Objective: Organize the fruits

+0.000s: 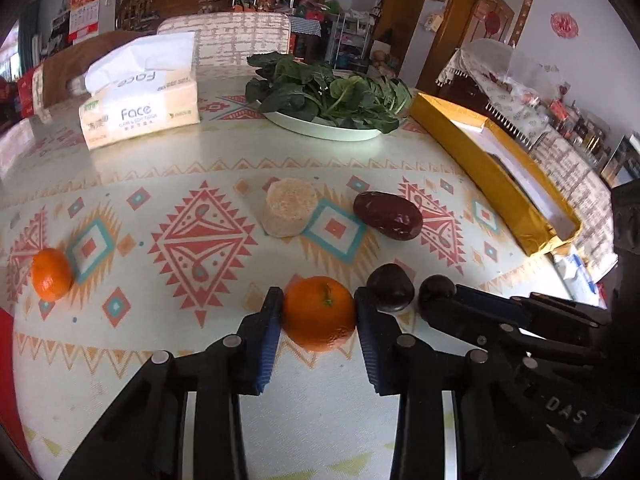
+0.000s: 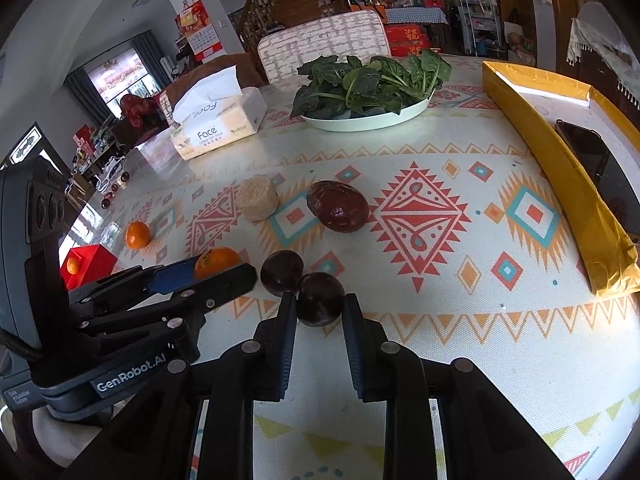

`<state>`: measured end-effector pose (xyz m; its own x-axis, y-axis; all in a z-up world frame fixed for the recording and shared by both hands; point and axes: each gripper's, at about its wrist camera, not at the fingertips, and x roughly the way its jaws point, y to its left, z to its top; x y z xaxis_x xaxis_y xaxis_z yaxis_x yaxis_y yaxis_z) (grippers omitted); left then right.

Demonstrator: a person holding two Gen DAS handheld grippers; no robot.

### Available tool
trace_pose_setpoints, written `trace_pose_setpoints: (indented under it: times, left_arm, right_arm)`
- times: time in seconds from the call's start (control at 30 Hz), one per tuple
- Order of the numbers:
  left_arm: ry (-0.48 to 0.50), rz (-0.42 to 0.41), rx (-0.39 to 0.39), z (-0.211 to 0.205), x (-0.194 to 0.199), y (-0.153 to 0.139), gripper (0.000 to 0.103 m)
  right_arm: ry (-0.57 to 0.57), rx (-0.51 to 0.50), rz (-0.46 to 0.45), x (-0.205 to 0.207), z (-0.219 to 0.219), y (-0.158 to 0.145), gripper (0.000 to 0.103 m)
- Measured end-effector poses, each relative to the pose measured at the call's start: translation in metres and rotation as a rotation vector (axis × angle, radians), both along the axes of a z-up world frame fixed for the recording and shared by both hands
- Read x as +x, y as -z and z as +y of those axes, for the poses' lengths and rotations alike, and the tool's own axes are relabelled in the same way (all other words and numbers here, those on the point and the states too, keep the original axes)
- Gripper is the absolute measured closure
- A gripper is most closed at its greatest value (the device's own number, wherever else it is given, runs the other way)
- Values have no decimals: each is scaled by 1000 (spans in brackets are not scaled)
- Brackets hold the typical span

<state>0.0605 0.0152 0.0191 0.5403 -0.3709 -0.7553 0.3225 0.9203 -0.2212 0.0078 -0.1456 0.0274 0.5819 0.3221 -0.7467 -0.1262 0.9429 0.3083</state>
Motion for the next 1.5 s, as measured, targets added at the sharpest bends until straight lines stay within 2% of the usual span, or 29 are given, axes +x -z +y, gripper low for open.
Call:
trace_pose_setpoints:
  times: [0.37, 0.53, 0.67, 0.8, 1.07, 1.3, 1.5]
  left_arm:
    - [-102, -40, -89, 41, -45, -23, 68]
    - [-179, -36, -158, 72, -72, -26, 68]
    - [-224, -27, -166, 90, -88, -24, 68]
    - [-239, -60, -182, 110, -109, -36, 68]
    - [-377, -149, -219, 197, -153, -61, 68]
    - [-544, -166, -248, 278, -184, -54, 68]
    - [-609, -154, -288, 312, -194, -44, 68]
  right_arm:
    - [3, 44, -19, -2, -3, -3, 78]
    - [26, 59, -24, -3, -6, -1, 78]
    - [51, 72, -37, -5, -10, -2, 78]
    - [75, 66, -58, -9, -11, -5, 78]
    - [109, 137, -67, -39, -19, -17, 78]
    - [145, 174, -78, -73, -31, -26, 78]
    - [96, 168, -74, -82, -8, -35, 78]
